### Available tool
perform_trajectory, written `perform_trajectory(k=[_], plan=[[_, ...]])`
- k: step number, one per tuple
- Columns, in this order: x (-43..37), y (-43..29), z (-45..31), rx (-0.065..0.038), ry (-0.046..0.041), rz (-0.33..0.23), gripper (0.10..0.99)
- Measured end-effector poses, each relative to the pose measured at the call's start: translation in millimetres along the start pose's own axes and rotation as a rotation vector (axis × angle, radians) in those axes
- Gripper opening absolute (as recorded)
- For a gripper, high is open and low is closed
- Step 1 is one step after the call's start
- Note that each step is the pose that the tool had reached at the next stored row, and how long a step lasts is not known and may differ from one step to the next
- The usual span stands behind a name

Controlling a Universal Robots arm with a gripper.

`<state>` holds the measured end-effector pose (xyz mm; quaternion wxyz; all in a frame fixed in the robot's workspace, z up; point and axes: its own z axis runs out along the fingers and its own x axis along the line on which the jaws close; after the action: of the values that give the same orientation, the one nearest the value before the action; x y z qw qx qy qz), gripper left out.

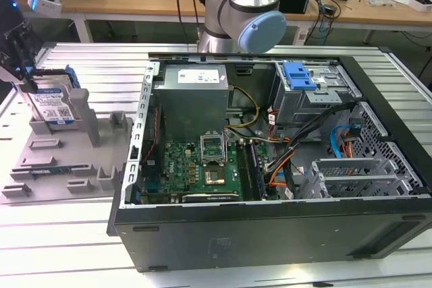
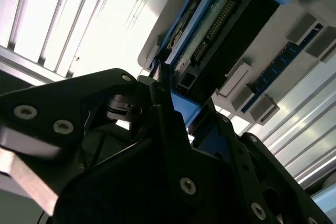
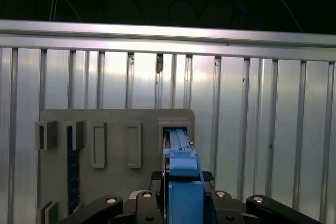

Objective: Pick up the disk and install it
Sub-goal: 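Pick up the disk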

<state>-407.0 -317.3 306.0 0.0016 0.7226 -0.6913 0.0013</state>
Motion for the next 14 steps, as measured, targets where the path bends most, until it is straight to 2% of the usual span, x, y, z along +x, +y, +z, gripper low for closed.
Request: perform_trajectory(k=[1,3,4,6,10,11,14], plan=[[0.1,0.0,-4.4,0.0,-0.0039,0.0,0.369],[0.4,0.0,-10.0,0.0,-0.0063,0.0,0.369],[0.5,0.0,-15.3,0.0,-0.0079,0.0,0.369],[0.8,0.1,-29.0,0.0,-0.0106,0.0,0.369],[1.3,0.1,-50.2,0.001,-0.0125,0.0,0.369],[1.5,0.1,-60.5,0.001,-0.0131,0.0,0.369],[1.9,0.1,-77.8,0.001,-0.0138,0.0,0.369]])
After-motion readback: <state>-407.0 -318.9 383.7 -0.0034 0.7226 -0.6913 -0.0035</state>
